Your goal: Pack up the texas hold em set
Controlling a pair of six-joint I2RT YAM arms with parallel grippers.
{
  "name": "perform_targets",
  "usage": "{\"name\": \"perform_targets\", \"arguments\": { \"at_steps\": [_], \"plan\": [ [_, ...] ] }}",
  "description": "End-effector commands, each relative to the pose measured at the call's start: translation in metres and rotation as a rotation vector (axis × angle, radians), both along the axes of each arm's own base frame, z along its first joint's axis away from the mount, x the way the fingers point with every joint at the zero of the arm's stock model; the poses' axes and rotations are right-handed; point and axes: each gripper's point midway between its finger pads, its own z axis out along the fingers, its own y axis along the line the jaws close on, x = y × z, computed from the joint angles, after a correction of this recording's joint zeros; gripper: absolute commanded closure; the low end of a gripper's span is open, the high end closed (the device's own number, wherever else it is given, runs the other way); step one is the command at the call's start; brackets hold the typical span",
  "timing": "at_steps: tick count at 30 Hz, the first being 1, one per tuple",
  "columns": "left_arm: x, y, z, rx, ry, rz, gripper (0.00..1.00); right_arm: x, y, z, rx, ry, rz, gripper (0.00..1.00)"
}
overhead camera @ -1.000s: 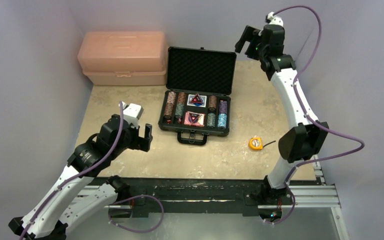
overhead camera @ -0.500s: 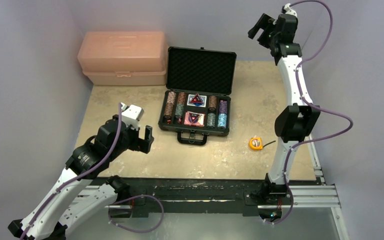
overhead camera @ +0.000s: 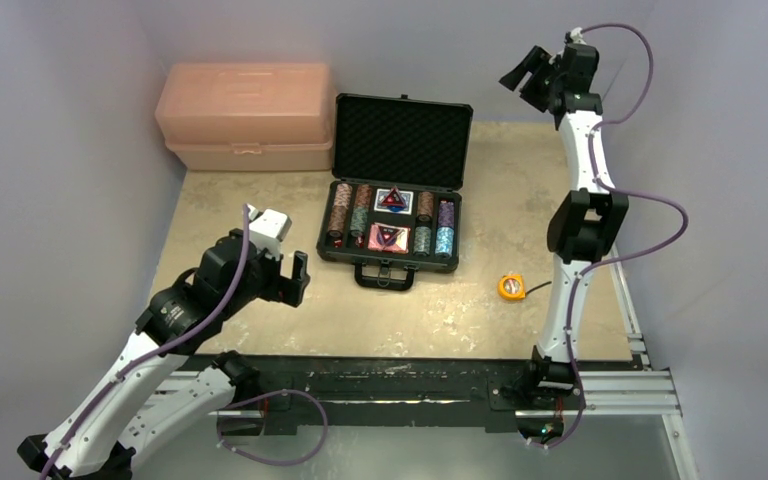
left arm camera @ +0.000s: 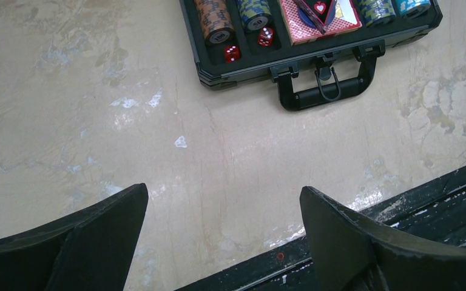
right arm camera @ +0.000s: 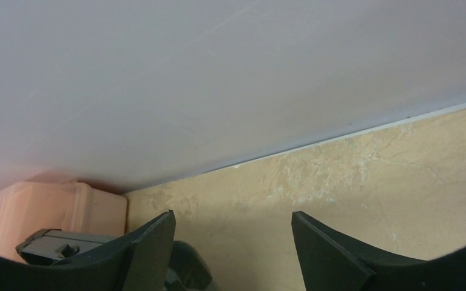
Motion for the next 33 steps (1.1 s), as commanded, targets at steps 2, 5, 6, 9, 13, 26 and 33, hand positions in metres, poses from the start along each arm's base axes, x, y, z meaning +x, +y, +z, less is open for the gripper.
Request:
{"name": "perform_targets", "arguments": {
  "at_steps": [2,5,6,9,13,26,33],
  "plan": [
    [0.005,-0.004,0.007,-0.012,-0.035,-0.014,0.04,0.002,0.016,0.028,0.077,-0.089,0.137,0.29],
    [0.005,-0.005,0.006,-0.011,-0.032,-0.016,0.04,0.004,0.025,0.009,0.122,-0.066,0.22,0.33],
    [0.005,-0.005,0.006,-0.011,-0.032,-0.015,0.04,0.005,0.028,0.0,0.139,-0.052,0.247,0.35],
    [0.006,-0.004,0.006,-0.006,-0.033,-0.009,0.04,0.004,0.036,-0.02,0.172,-0.026,0.324,0.4],
    [0.007,-0.002,0.006,0.002,-0.031,-0.001,0.05,0.001,0.044,-0.041,0.201,0.008,0.386,0.44],
    [0.007,-0.001,0.005,0.008,-0.028,0.005,0.05,-0.008,0.069,-0.081,0.335,0.07,0.54,0.46],
    [0.007,0.0,0.007,0.004,-0.038,0.007,0.05,-0.017,0.096,-0.086,0.38,0.074,0.641,0.44]
  ]
}}
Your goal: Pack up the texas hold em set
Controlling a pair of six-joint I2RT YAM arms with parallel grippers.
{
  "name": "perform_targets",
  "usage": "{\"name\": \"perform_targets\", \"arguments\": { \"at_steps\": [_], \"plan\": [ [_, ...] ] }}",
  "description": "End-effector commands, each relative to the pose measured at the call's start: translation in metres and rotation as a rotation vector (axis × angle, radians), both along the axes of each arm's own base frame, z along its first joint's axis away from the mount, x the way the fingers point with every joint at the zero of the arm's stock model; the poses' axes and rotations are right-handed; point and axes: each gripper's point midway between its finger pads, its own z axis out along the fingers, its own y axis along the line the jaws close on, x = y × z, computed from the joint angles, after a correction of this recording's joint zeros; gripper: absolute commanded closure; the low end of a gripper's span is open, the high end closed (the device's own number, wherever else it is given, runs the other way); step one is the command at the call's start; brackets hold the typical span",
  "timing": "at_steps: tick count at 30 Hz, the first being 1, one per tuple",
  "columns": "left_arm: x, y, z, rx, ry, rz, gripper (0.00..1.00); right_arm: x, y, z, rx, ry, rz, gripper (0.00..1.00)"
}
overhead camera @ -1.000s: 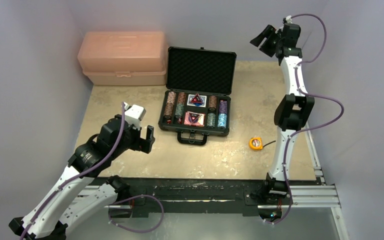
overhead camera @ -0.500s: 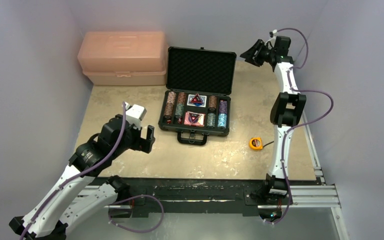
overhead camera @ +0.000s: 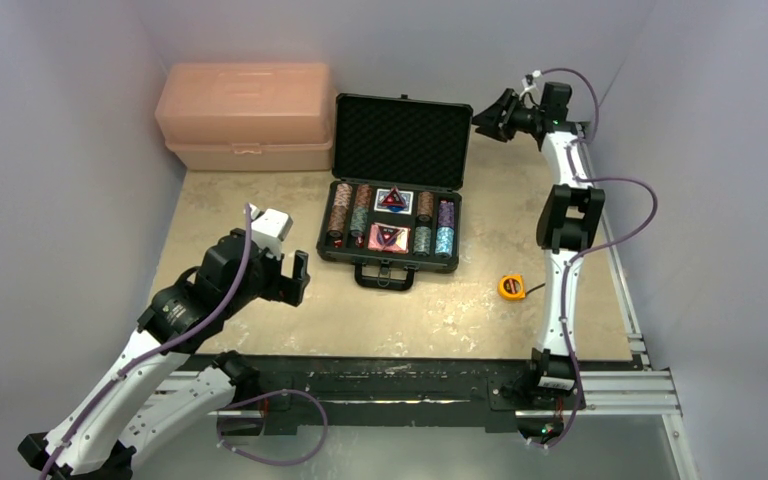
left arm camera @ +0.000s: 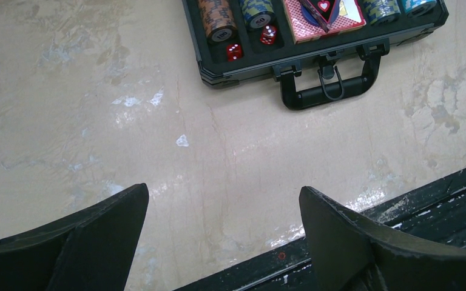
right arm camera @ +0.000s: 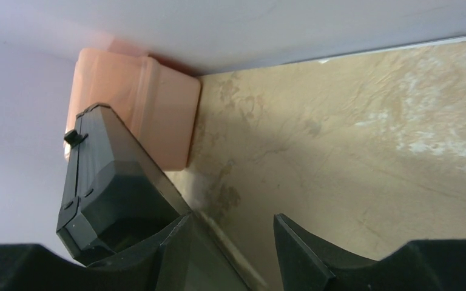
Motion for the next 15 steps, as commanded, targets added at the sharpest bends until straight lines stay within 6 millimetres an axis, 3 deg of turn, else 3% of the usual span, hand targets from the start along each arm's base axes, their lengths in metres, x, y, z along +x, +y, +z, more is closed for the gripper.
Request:
{"name": "perform_targets", "arguments": {
  "at_steps": [1,15],
  "plan": [
    [0.006,-0.001,0.008,-0.002,-0.041,0.002,0.05,-0.006,0.03,0.027,0.051,-0.083,0.11,0.44],
    [0.008,0.002,0.005,0.014,-0.033,0.018,0.06,-0.011,0.062,0.024,0.151,-0.088,0.216,0.42]
  ]
}}
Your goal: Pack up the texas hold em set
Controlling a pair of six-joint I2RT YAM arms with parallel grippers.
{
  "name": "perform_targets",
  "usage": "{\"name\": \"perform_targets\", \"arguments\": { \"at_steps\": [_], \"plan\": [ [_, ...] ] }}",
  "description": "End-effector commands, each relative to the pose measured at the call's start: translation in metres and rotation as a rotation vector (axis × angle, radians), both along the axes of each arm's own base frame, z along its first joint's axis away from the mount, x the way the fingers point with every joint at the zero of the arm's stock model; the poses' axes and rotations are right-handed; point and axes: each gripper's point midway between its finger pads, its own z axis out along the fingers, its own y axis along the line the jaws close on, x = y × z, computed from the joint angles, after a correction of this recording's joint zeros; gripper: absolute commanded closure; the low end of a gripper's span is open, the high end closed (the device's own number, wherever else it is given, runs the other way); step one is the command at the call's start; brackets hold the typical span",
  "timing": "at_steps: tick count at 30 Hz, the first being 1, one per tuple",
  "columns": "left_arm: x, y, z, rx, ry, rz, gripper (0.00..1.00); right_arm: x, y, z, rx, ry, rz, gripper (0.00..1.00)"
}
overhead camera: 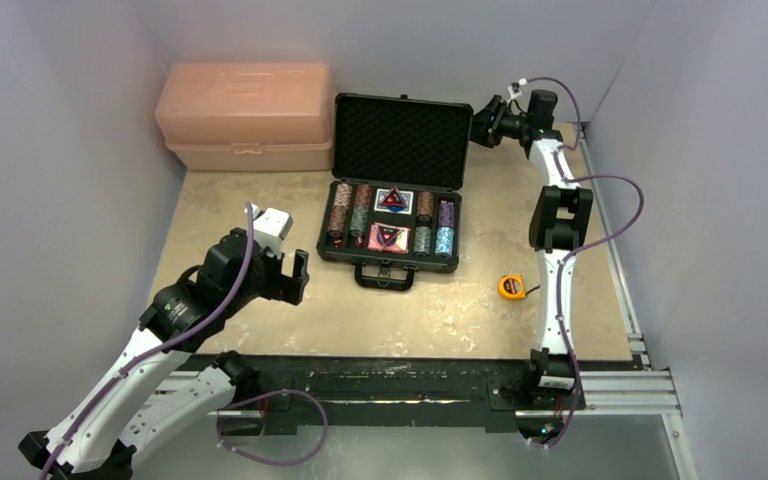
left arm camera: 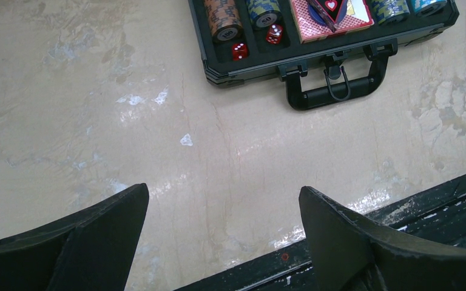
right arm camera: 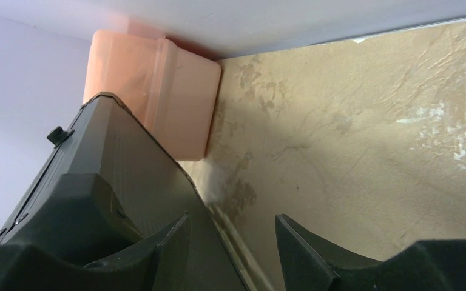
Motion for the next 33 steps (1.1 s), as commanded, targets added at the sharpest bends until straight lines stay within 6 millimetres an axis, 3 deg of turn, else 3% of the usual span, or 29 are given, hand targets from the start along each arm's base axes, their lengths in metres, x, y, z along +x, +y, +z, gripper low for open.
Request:
{"name": "perform_targets", "arguments": {
  "at_steps": [1,8,16,33],
  "plan": [
    [0.006,0.0,0.007,0.002,-0.034,0.003,0.06,-0.01,0.028,0.043,0.051,-0.109,0.116,0.42],
    [0.005,0.0,0.008,0.0,-0.037,0.004,0.06,-0.027,0.046,0.057,0.074,-0.137,0.204,0.42],
    [0.004,0.001,0.01,-0.008,-0.045,0.004,0.06,-0.039,0.049,0.074,0.07,-0.16,0.231,0.42],
    [0.003,0.003,0.011,-0.011,-0.048,0.011,0.06,-0.051,0.049,0.073,-0.042,-0.149,0.193,0.43]
  ]
}}
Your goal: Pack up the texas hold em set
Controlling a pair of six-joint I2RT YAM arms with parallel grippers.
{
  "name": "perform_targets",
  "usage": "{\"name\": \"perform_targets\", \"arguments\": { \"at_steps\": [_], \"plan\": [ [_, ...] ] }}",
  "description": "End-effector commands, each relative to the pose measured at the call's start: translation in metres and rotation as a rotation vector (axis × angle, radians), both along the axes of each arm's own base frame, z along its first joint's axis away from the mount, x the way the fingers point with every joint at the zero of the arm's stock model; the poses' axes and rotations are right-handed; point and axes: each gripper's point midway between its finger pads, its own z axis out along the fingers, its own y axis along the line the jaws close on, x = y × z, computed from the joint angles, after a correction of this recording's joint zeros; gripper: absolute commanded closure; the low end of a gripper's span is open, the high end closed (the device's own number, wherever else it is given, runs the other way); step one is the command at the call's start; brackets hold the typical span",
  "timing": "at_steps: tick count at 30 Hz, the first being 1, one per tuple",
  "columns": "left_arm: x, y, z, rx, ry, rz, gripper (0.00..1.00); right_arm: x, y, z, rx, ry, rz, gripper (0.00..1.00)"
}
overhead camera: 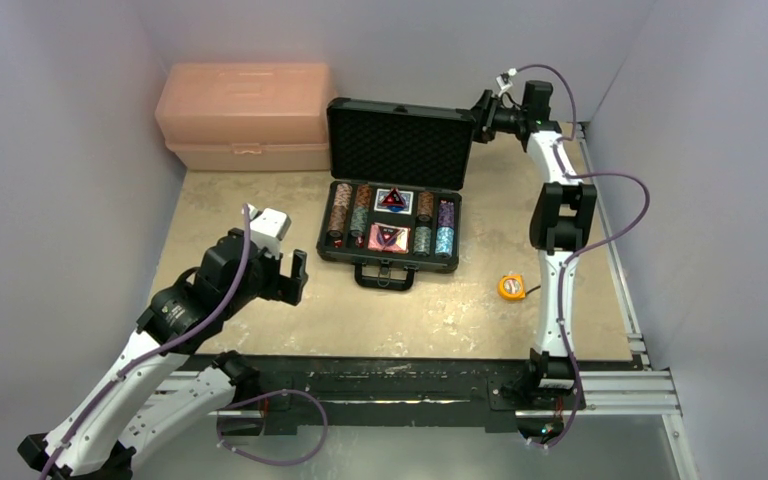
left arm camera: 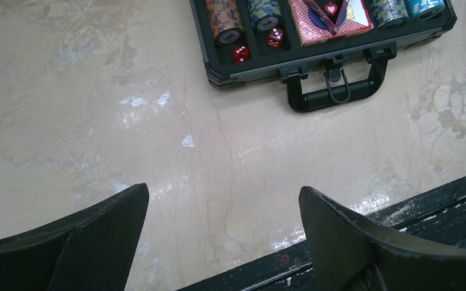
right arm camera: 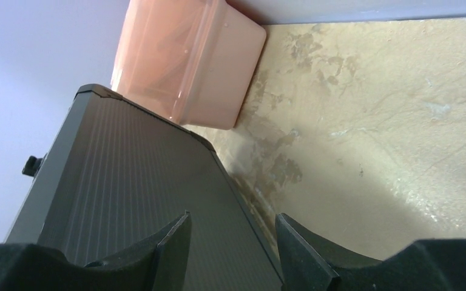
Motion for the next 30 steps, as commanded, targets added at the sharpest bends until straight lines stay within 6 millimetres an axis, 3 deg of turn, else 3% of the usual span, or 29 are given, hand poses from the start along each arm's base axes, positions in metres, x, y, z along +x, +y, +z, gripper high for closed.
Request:
{"name": "perform_targets", "arguments": {
  "at_steps": [1,9,10,20,30],
  "plan": [
    [0.003,0.001,0.009,-0.007,-0.038,0.009,0.06,-0.017,0.019,0.037,-0.028,-0.077,0.05,0.43],
    [0.003,0.003,0.009,-0.006,-0.041,0.016,0.06,-0.024,0.017,0.041,-0.056,-0.089,0.036,0.44],
    [0.003,0.003,0.009,-0.005,-0.041,0.018,0.06,-0.029,0.031,0.041,-0.059,-0.091,0.06,0.44],
    [0.003,0.005,0.009,0.0,-0.039,0.026,0.06,-0.043,0.039,0.04,-0.091,-0.089,0.076,0.44],
    [0.002,0.006,0.01,-0.008,-0.044,0.027,0.06,-0.062,0.061,0.051,-0.121,-0.112,0.097,0.45]
  ]
}}
